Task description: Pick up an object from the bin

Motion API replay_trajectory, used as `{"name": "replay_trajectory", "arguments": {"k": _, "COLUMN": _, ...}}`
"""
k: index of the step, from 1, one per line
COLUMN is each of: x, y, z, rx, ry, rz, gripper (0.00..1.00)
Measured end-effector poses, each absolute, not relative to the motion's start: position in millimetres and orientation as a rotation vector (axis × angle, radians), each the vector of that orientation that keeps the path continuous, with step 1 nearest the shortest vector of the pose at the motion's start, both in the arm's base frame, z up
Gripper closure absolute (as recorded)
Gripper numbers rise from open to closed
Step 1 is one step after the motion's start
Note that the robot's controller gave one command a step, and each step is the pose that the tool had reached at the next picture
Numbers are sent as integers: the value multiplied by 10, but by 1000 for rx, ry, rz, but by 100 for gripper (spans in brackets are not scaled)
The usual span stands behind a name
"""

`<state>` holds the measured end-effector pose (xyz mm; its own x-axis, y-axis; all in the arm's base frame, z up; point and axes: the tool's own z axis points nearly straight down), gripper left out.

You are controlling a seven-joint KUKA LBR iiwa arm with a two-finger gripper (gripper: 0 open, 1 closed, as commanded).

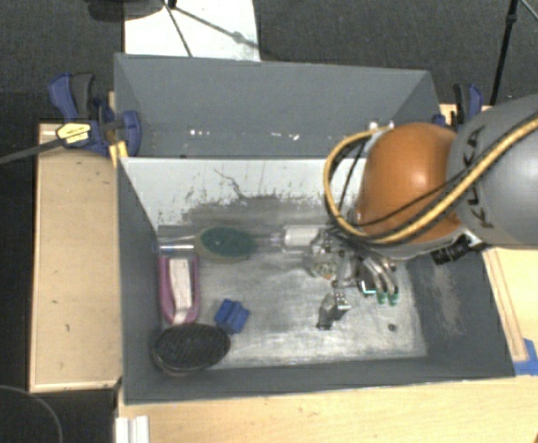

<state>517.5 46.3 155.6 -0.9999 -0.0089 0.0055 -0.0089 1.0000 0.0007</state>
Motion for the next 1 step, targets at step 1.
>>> {"name": "replay_trajectory", "arguments": {"k": 1, "x": 5802, "y": 591, "z": 804, "rx": 212, "ry": -3131, "rz": -1, "gripper": 0}}
